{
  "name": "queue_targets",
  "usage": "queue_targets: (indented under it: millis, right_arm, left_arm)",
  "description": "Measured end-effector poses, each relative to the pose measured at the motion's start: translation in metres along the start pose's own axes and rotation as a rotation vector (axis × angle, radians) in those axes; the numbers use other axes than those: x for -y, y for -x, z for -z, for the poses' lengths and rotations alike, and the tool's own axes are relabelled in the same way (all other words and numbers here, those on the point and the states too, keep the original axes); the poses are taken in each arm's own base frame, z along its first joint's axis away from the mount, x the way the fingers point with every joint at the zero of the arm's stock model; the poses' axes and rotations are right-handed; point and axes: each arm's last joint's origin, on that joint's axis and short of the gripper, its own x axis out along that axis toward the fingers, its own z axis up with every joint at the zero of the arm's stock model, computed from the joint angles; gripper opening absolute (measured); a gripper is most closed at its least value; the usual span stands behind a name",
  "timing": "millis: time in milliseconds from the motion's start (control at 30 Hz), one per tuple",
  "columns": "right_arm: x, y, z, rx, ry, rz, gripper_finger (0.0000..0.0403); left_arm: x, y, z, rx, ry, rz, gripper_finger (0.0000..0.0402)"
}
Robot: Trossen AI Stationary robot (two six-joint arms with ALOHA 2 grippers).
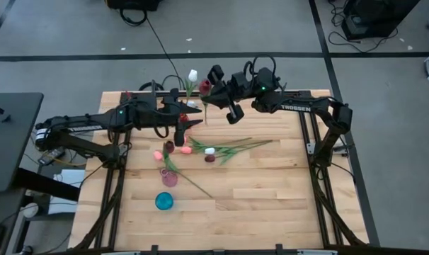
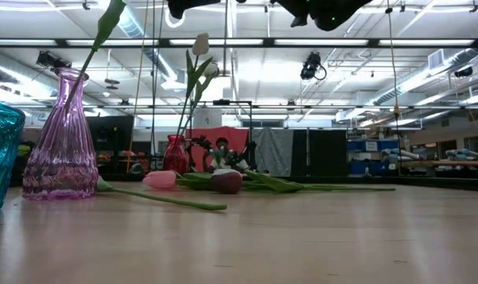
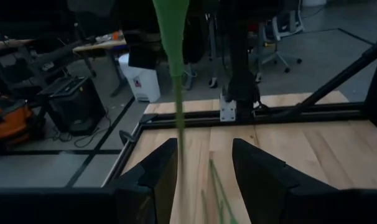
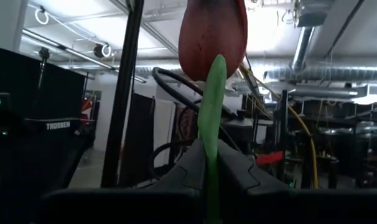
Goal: Sort flowers into vase by color
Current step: Put the top dark red tulip into the pink vase
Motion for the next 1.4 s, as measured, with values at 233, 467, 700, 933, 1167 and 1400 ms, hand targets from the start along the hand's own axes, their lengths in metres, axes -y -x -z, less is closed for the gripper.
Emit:
queue_targets:
  millis: [233,467,700,933,1167,1400]
  right_arm:
    - [-0.007,-0.006,0.001,0.015,0.063,-0.005,0.0032]
    - [-0.007,-0.006,0.001,0.01,0.059,-0.009,0.0032]
    - [-0.005,-0.006,0.007,-0.04,0.006,0.002,0.0037]
    - [-0.001,0.002,0.005,-0.093,-0.092,-0.098,0.0108]
    - [0.007,0.031,-0.034,-0.153,-0.199,-0.236,0.0216]
    - [-0.01,0.061,-0.054,-0.172,-0.222,-0.217,0.0243]
  left_arm:
    - [0.001,-0.008,-0.003,0.057,0.009,0.02,0.016]
    - [0.0,-0.012,-0.007,0.12,0.029,0.019,0.0142]
    - [0.0,-0.012,-0.012,0.175,0.03,0.022,0.003]
    - [-0.002,-0.011,-0.011,0.163,0.053,0.032,0.0013]
    - [-0.006,0.023,-0.026,0.227,0.051,0.049,0.0011]
    - [-0.009,0.107,-0.047,0.356,0.101,0.085,0.0014]
